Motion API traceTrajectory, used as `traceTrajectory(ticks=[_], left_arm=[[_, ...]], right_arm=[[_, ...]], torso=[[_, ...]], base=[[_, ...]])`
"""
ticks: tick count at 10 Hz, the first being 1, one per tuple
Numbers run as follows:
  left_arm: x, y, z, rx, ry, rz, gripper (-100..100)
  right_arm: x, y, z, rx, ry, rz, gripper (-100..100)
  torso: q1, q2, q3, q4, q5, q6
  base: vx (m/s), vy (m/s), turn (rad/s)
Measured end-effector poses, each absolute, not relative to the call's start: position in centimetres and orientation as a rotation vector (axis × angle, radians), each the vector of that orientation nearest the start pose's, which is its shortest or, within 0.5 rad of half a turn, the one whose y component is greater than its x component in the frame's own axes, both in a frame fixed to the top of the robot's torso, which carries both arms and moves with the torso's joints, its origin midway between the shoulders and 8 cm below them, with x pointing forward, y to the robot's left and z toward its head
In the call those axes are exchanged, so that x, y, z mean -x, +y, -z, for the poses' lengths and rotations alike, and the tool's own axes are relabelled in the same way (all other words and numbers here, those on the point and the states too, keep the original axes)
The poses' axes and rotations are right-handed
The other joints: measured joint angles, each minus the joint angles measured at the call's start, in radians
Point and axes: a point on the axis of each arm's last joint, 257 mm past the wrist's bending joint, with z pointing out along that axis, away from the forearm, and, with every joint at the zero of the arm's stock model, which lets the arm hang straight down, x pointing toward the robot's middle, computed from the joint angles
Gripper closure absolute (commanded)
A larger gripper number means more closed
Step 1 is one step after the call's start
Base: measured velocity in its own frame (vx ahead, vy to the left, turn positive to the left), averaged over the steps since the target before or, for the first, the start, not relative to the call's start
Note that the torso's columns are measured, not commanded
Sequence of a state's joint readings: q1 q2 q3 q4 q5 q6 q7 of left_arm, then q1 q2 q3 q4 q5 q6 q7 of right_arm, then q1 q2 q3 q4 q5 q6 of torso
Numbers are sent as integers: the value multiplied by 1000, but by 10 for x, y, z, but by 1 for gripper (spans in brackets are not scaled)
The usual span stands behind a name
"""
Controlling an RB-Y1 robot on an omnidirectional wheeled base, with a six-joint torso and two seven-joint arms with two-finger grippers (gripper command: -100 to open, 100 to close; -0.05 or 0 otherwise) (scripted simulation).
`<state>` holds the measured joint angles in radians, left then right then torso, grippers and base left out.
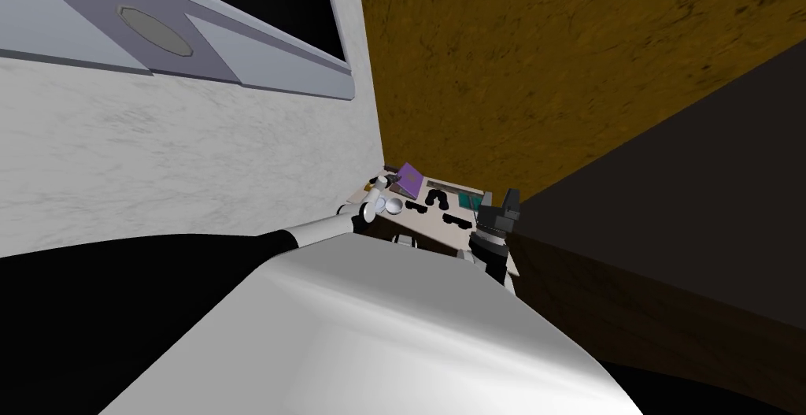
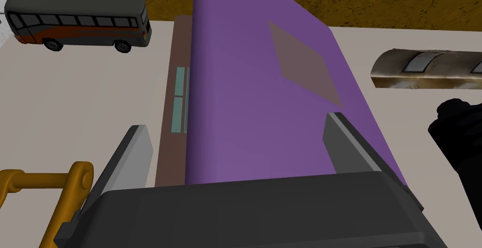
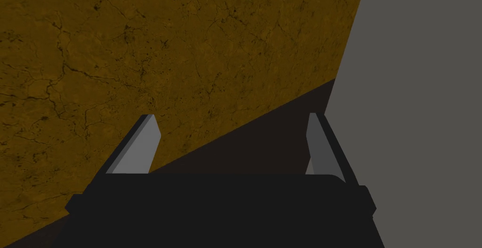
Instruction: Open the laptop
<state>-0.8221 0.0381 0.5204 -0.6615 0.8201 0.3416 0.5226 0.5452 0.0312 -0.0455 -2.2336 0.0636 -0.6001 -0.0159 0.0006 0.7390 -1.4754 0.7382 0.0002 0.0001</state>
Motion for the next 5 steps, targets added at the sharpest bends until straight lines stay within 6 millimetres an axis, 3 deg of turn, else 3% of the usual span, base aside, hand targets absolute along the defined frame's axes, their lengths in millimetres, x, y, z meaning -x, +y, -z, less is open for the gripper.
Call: traceTrajectory(ticks=[5], left_arm=[[-705,155,231,2707,223,1940,-100]], right_arm=[[-330,-292,-8,-626,615,-1220,0]], torso=[[-1,-2,-1,0,0,0]], base=[[9,-14,121]])
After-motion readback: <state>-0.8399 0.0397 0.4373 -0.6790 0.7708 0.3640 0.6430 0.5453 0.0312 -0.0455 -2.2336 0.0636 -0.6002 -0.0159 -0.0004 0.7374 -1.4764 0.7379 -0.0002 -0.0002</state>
